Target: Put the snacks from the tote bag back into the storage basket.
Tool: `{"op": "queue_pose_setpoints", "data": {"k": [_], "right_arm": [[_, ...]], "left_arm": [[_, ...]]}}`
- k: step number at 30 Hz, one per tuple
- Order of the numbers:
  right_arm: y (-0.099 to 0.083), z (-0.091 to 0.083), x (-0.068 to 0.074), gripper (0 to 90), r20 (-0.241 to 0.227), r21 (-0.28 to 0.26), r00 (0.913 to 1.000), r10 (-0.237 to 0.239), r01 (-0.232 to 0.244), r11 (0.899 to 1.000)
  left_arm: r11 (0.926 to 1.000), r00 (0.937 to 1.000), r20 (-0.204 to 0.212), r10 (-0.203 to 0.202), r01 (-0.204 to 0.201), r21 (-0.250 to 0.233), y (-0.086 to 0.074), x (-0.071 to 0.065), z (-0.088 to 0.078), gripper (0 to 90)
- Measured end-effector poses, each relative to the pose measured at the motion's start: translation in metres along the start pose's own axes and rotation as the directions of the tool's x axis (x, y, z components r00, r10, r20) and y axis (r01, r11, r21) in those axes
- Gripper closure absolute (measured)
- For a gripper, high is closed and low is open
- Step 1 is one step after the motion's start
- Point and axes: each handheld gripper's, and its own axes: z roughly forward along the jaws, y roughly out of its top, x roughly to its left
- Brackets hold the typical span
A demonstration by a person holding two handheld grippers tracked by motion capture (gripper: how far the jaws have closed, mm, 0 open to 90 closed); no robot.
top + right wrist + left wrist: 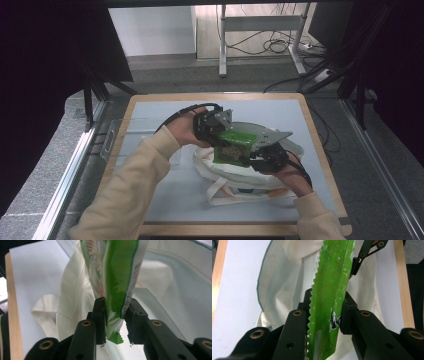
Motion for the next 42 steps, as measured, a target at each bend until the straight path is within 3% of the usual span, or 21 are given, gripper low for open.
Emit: {"op": "queue_pose_setpoints", "data": {"k": [7,12,23,42], "right_arm": [[-0.003,-0.007,-0.003,54.3,0.019,-0.049,0.9991,0.037,-0.036,0.998],[-0.006,-0.014,-0.005,49.2,0.034,-0.071,0.9974,0.064,-0.062,0.996],[-0.011,-0.02,-0.006,46.5,0.031,-0.079,0.9961,0.083,-0.08,0.994],[-0.014,-0.018,-0.009,45.5,0.034,-0.057,0.9945,0.099,-0.097,0.994]], "left_arm": [[0.9988,0.9992,-0.003,-0.04,0.04,-0.03,-0.007,0.003,-0.007,75.3],[0.9957,0.9978,-0.011,-0.066,0.065,-0.066,-0.013,0.002,-0.016,75.3],[0.9918,0.9949,-0.052,-0.086,0.081,-0.099,-0.027,-0.001,-0.043,75.3],[0.9869,0.9889,-0.103,-0.107,0.093,-0.132,-0.039,-0.001,-0.071,75.4]]}}
